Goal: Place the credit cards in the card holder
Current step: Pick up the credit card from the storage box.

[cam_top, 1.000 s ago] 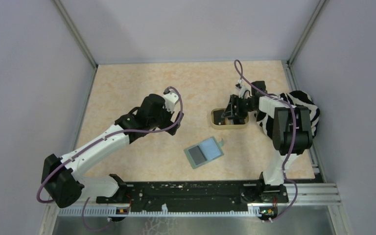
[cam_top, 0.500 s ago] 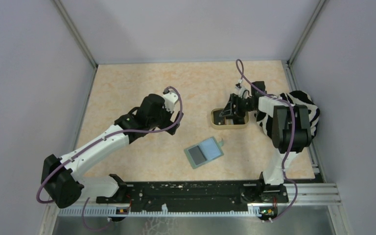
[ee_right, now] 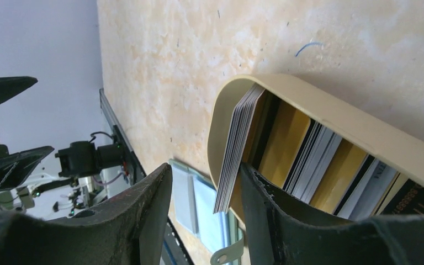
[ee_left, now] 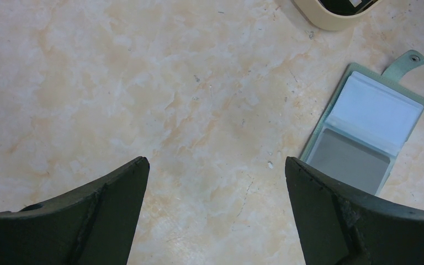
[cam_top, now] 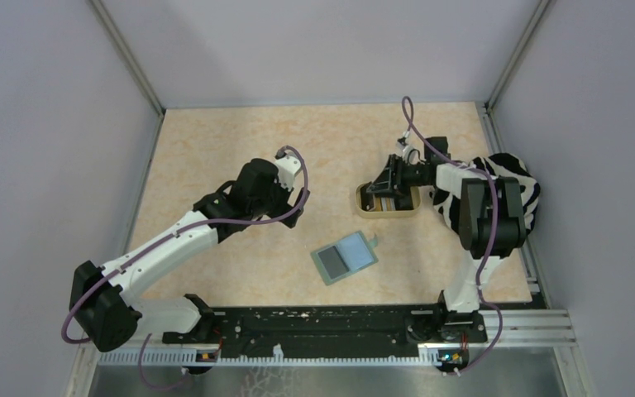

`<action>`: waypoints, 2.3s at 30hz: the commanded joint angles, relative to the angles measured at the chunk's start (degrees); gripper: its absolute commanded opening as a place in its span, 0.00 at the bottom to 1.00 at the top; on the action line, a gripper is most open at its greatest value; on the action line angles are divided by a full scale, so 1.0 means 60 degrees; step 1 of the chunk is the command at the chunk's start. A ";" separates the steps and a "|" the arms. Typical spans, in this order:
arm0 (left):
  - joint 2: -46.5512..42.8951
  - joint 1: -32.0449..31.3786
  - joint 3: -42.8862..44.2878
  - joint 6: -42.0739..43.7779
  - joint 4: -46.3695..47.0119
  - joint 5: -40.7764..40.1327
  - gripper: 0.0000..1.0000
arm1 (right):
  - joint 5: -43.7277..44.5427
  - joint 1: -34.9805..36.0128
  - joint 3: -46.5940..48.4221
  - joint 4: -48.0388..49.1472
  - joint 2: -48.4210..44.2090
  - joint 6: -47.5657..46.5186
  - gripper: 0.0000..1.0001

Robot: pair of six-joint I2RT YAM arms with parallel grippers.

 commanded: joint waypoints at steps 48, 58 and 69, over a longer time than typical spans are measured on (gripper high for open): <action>-0.0122 0.0028 -0.0065 0.0131 -0.0034 0.0043 0.99 | -0.0085 -0.0316 0.0421 -0.0432 0.0092 -0.0340 0.41; -0.0134 0.0027 -0.0072 0.0146 -0.0034 0.0017 0.99 | 0.0061 -0.0936 0.0394 -0.0513 -0.0044 -0.0376 0.29; -0.0136 0.0030 -0.0072 0.0146 -0.0035 0.0017 0.99 | 0.1247 -0.1042 0.0674 -0.1266 -0.0288 -0.1107 0.00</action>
